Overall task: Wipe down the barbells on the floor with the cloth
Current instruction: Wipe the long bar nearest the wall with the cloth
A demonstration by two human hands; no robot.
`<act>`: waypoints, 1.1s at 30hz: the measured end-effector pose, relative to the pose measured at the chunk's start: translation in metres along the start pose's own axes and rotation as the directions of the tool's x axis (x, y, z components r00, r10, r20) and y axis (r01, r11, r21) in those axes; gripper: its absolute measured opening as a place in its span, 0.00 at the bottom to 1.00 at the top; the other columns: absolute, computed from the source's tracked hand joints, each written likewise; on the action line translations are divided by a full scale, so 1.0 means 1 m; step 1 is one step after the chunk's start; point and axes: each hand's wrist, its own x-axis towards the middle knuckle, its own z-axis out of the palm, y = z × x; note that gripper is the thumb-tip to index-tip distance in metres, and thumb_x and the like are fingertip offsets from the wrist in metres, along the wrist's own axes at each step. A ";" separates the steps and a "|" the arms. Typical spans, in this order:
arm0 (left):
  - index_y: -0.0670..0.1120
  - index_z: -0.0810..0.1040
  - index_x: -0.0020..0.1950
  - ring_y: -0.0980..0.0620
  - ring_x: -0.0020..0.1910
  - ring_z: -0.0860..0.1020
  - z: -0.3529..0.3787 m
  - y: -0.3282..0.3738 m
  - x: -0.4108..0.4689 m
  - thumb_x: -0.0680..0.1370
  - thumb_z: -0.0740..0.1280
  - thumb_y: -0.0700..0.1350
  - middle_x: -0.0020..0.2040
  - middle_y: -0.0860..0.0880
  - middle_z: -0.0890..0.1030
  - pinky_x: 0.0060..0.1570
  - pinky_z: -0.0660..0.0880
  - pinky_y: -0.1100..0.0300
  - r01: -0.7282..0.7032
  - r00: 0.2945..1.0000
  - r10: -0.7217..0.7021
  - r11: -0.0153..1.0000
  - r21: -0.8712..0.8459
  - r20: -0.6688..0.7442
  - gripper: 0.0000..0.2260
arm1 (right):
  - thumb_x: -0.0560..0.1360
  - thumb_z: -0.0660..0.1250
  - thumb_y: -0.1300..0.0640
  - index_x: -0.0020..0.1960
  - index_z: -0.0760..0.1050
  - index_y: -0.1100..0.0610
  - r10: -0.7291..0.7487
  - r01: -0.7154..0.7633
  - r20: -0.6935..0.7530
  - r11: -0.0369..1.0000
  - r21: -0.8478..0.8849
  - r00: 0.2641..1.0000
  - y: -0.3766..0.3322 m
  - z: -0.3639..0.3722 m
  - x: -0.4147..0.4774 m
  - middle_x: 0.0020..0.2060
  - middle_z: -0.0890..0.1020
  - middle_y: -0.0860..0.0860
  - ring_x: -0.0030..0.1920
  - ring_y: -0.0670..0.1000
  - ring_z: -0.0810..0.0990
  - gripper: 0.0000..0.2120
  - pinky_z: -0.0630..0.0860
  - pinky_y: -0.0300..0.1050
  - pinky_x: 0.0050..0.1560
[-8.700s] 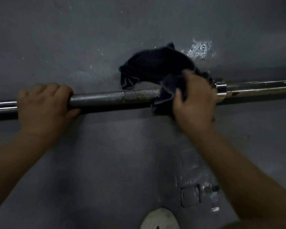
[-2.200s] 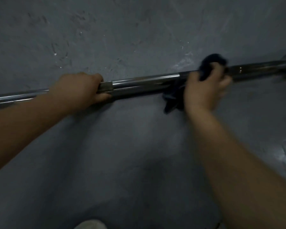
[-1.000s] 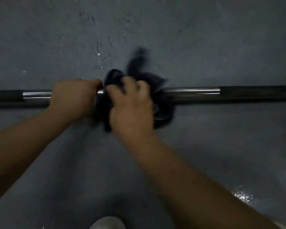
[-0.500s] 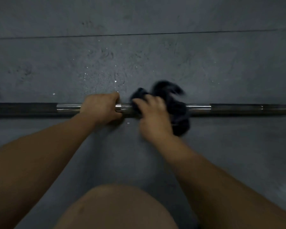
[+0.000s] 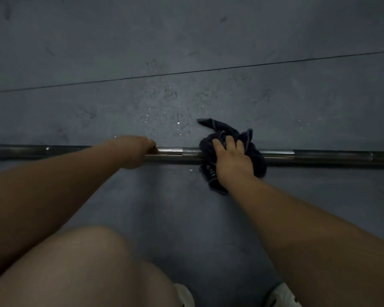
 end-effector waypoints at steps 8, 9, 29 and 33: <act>0.50 0.69 0.69 0.44 0.63 0.75 -0.046 0.045 -0.041 0.76 0.65 0.49 0.65 0.46 0.74 0.60 0.73 0.52 0.141 0.990 -0.141 0.990 -0.023 0.015 0.21 | 0.80 0.60 0.58 0.81 0.45 0.47 0.006 -0.007 0.033 0.999 0.033 0.999 -0.007 0.001 0.003 0.81 0.43 0.56 0.80 0.63 0.43 0.35 0.59 0.60 0.73; 0.49 0.68 0.70 0.44 0.63 0.74 -0.043 0.055 -0.046 0.76 0.65 0.49 0.66 0.45 0.74 0.61 0.73 0.52 0.161 0.987 -0.161 0.980 -0.116 0.003 0.22 | 0.81 0.60 0.57 0.81 0.45 0.46 0.005 -0.006 0.043 0.999 0.041 0.999 -0.008 0.001 0.004 0.81 0.42 0.55 0.80 0.63 0.43 0.34 0.58 0.60 0.73; 0.47 0.57 0.77 0.41 0.76 0.55 0.082 0.045 0.019 0.62 0.69 0.54 0.75 0.43 0.61 0.75 0.48 0.42 0.216 0.858 -0.311 0.941 -0.262 -0.410 0.45 | 0.79 0.62 0.53 0.70 0.66 0.50 -0.088 0.068 -0.116 0.984 -0.166 0.989 -0.045 0.000 0.041 0.70 0.67 0.55 0.67 0.63 0.65 0.20 0.65 0.60 0.61; 0.39 0.64 0.72 0.41 0.71 0.63 0.093 0.032 0.039 0.65 0.64 0.55 0.70 0.39 0.70 0.72 0.52 0.43 0.134 0.758 -0.280 0.951 -0.279 -0.590 0.38 | 0.77 0.61 0.51 0.67 0.70 0.51 -0.318 0.304 -0.180 0.947 -0.102 0.931 -0.134 0.012 0.062 0.65 0.73 0.53 0.63 0.59 0.70 0.19 0.64 0.60 0.61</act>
